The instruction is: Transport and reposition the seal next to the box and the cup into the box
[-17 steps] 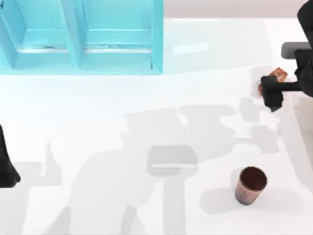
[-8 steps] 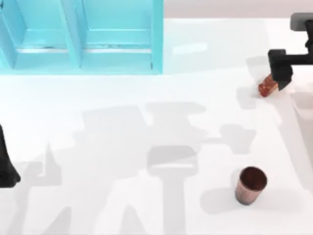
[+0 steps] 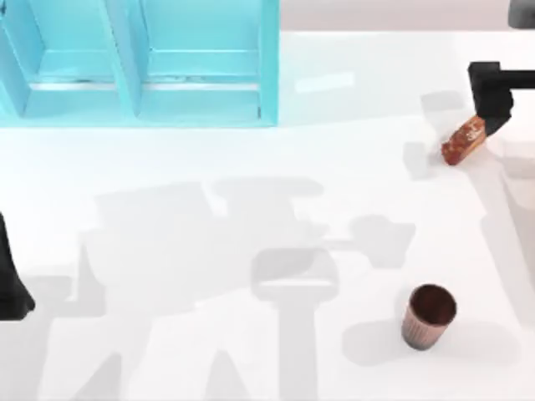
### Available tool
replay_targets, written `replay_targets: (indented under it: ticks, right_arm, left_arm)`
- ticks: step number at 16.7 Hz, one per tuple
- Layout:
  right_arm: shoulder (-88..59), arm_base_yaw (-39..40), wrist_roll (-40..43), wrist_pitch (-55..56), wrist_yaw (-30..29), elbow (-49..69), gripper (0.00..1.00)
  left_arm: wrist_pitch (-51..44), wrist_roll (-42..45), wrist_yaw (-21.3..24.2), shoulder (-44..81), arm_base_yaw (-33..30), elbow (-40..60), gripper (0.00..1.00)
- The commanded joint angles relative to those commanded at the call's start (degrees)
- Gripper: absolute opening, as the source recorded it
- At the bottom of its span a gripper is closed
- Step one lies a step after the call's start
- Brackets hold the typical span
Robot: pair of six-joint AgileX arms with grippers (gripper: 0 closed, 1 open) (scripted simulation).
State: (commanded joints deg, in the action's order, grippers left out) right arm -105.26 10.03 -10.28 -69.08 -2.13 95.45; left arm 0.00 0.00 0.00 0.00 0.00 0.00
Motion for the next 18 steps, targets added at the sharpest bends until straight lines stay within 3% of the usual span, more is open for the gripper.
replay_targets:
  ticks: [4,12,18]
  right_arm:
    - [2.58,3.67,-3.91,0.33,0.43,-4.17,1.00]
    - [12.52,19.84,-20.20,0.89,2.10,-24.40,1.00]
    - [12.55,20.17,-20.66,1.04,2.12,-24.95,1.00]
  left_arm:
    - [0.00,0.00,0.00,0.00,0.00,0.00,1.00]
    - [0.00,0.00,0.00,0.00,0.00,0.00,1.00]
    - [0.00,0.00,0.00,0.00,0.00,0.00,1.00]
